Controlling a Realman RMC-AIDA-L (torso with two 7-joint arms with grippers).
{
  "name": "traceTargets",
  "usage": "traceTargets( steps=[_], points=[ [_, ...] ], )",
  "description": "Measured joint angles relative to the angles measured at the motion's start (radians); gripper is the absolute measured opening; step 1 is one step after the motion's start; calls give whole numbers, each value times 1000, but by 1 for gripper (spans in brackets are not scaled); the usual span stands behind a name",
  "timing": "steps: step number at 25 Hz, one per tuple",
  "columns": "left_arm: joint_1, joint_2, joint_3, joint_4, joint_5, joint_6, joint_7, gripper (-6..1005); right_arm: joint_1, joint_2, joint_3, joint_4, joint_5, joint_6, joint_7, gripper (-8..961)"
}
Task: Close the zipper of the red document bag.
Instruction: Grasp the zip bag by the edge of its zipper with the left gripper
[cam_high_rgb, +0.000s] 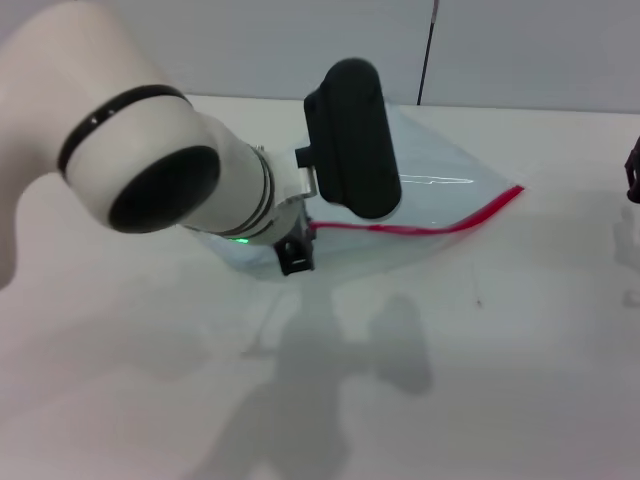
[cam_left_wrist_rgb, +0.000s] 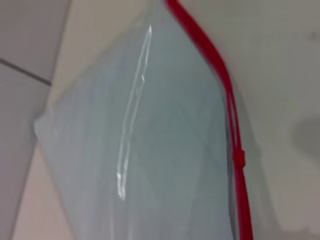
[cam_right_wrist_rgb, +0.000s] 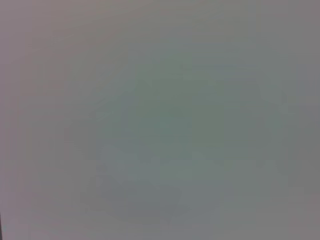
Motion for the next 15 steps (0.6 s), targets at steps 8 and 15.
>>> traceTargets(
  steps=[8, 15],
  points=[
    [76, 7, -3, -194, -1, 3, 2, 54, 0, -2, 1, -9, 0, 10, 0, 512],
    [138, 1, -13, -319, 0, 0, 15, 53, -8, -8, 47, -75, -5, 12, -6, 511]
  ],
)
